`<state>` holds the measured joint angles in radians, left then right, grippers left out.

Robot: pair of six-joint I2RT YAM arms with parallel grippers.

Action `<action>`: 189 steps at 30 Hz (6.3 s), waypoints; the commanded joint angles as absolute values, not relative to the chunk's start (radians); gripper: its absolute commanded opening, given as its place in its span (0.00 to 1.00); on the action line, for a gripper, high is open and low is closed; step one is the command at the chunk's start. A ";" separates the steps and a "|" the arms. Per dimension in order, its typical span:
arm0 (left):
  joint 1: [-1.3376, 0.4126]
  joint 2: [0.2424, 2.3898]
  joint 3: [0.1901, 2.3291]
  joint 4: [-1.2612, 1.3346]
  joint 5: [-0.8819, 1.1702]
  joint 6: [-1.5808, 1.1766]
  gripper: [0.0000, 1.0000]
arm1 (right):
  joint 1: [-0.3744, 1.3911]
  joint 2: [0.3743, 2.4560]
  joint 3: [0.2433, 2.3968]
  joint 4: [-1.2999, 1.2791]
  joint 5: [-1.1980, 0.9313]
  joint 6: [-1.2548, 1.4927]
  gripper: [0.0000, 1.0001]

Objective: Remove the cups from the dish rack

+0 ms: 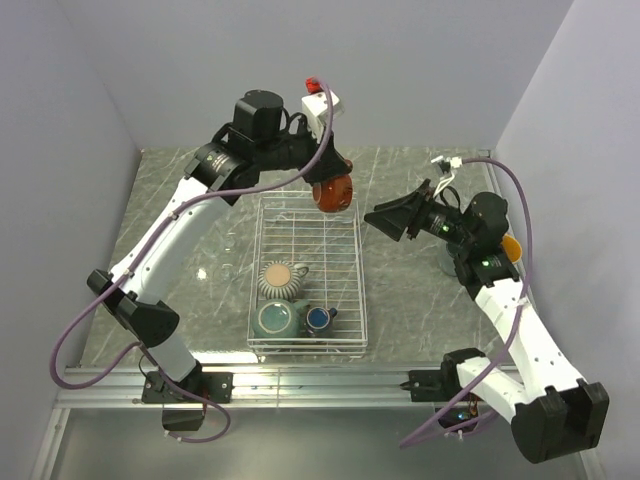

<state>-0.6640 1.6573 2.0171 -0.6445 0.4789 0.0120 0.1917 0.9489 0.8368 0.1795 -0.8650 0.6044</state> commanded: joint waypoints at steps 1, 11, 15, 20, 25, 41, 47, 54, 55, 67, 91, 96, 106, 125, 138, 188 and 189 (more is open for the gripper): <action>-0.658 1.631 2.045 -0.563 0.675 -0.135 0.00 | 0.216 0.948 0.818 0.518 -0.897 0.765 0.72; -0.658 1.638 2.033 -0.540 0.709 -0.167 0.00 | 0.354 1.003 0.891 0.488 -0.813 0.721 0.65; -0.658 1.632 2.033 -0.537 0.721 -0.164 0.00 | 0.377 1.038 0.887 0.550 -0.813 0.758 0.60; -0.658 1.623 1.973 -0.506 0.761 -0.189 0.00 | 0.403 1.069 0.893 0.676 -0.821 0.833 0.31; -0.652 1.623 1.931 -0.494 0.772 -0.193 0.00 | 0.414 1.057 0.908 0.547 -0.752 0.752 0.00; -0.649 1.605 1.902 -0.563 0.500 -0.130 0.86 | 0.411 0.978 1.025 -0.319 -0.151 0.347 0.00; -0.649 1.572 1.873 -0.603 0.358 -0.054 0.86 | 0.379 1.150 1.121 -0.616 -0.031 0.235 0.00; -0.649 1.536 1.821 -0.612 0.316 -0.011 0.86 | 0.284 1.331 1.138 -0.675 -0.058 0.186 0.00; -0.647 1.529 1.818 -0.612 0.314 -0.011 0.86 | 0.264 1.344 1.134 -0.669 -0.064 0.186 0.00; -0.649 1.532 1.798 -0.614 0.322 0.029 0.85 | 0.187 1.557 1.080 -0.568 -0.133 0.181 0.00; -0.706 1.568 1.804 -0.751 0.319 0.193 0.84 | 0.130 1.568 1.098 -0.603 -0.190 0.183 0.45; -0.790 1.568 1.743 -0.876 0.184 0.359 0.82 | 0.130 1.444 1.111 -0.641 -0.152 0.187 0.57; -0.885 1.670 1.548 -1.031 -0.030 0.436 0.77 | 0.130 1.223 1.152 -0.703 -0.095 0.189 0.59; -0.888 1.870 1.551 -0.989 -0.143 0.451 0.63 | 0.132 1.157 1.112 -0.675 -0.130 0.175 0.59; -0.873 1.917 1.681 -1.124 -0.110 0.460 0.52 | 0.132 1.164 1.106 -0.664 -0.137 0.161 0.59; -0.721 1.720 1.756 -0.723 0.032 0.215 0.00 | 0.225 0.847 0.791 -0.085 -0.498 0.563 0.57; -0.719 1.717 1.753 -0.715 0.034 0.204 0.00 | 0.260 0.825 0.760 -0.016 -0.497 0.595 0.58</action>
